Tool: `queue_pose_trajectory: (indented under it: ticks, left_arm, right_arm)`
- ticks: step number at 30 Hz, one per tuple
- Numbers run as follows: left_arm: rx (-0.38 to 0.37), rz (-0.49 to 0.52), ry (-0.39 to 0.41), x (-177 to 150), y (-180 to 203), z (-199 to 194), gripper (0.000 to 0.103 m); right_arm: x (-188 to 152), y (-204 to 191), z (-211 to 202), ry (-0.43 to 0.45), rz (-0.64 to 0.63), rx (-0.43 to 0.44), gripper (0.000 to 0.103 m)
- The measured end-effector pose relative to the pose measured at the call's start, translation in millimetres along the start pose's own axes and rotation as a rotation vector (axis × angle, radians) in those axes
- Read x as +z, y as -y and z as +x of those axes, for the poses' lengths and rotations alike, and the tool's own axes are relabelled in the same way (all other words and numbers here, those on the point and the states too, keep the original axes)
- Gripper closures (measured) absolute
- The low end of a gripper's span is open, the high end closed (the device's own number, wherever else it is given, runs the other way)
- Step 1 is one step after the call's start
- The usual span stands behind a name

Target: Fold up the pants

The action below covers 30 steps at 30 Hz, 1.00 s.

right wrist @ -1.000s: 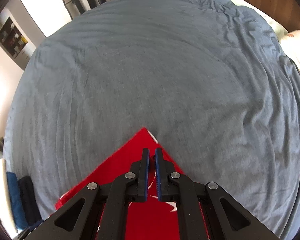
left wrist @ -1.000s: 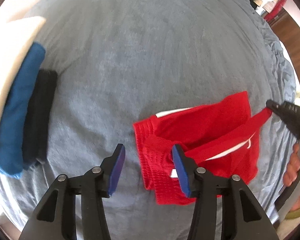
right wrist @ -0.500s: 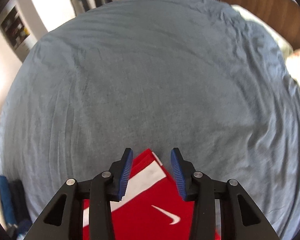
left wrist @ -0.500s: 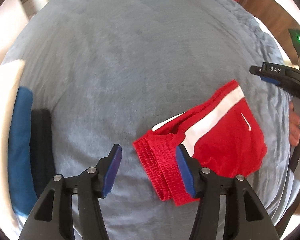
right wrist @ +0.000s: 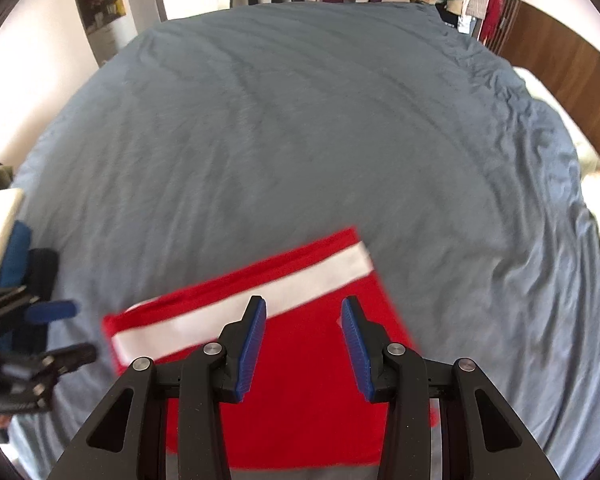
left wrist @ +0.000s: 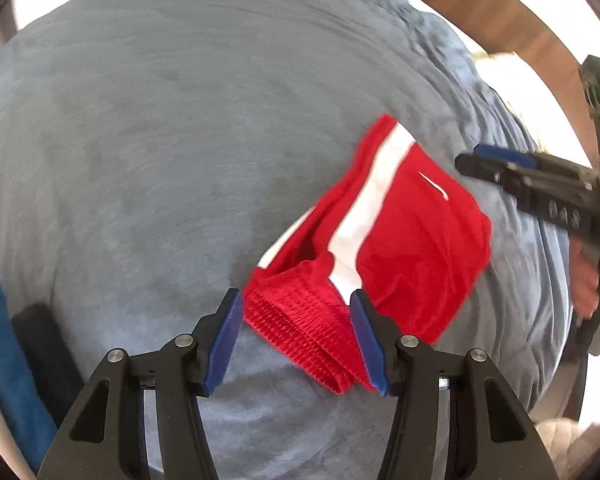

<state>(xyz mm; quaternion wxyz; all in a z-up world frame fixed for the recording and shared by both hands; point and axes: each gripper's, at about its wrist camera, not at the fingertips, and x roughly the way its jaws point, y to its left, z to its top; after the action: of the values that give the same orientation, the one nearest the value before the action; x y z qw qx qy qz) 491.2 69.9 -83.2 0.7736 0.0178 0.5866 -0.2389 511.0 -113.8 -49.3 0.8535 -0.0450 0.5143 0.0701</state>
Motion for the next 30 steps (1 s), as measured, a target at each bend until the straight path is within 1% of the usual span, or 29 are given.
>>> queue_pose_trajectory:
  ticks: [3, 8, 9, 13, 18, 21, 22, 23, 25, 28, 30]
  left_arm:
    - [-0.033, 0.068, -0.024, 8.7, 1.3, 6.0, 0.05]
    - [-0.052, 0.151, -0.085, 16.7, -0.2, 19.3, 0.056]
    - [-0.07, 0.169, -0.099, 16.9, 0.2, 21.7, 0.056]
    - [-0.096, 0.22, -0.134, 16.6, 2.4, 28.2, 0.056]
    - [-0.077, 0.29, -0.152, 20.1, 8.7, 40.7, 0.056]
    - [-0.085, 0.258, -0.167, 20.4, 4.6, 49.1, 0.056]
    - [-0.085, 0.249, -0.167, 20.0, 3.6, 49.9, 0.059]
    - [-0.086, 0.243, -0.165, 19.5, 3.3, 49.4, 0.067]
    - [-0.106, 0.222, -0.165, 17.8, 3.3, 46.9, 0.076]
    - [-0.111, 0.182, -0.185, 13.3, 3.6, 45.3, 0.083]
    - [-0.116, 0.119, -0.195, 10.2, 1.0, 41.8, 0.085]
  right_arm:
    - [-22.4, -11.6, -6.0, 0.0, 0.054, 0.041, 0.062]
    - [-46.7, -33.0, -2.5, -0.033, 0.125, 0.097, 0.062]
    - [-49.0, -36.1, -1.7, -0.035, 0.123, 0.098, 0.062]
    - [-58.8, -45.9, 4.0, -0.059, 0.133, 0.117, 0.062]
    - [-61.0, -43.8, 9.5, -0.07, 0.148, 0.121, 0.062]
    - [-61.4, -42.2, 10.6, -0.074, 0.155, 0.117, 0.062]
    - [-62.1, -41.9, 11.3, -0.076, 0.162, 0.12, 0.062]
    - [-62.3, -42.0, 11.6, -0.079, 0.164, 0.122, 0.062]
    - [-63.4, -41.9, 13.2, -0.085, 0.166, 0.127, 0.062]
    - [-64.9, -43.2, 13.8, -0.087, 0.166, 0.135, 0.062]
    - [-65.4, -44.1, 12.9, -0.084, 0.169, 0.141, 0.062]
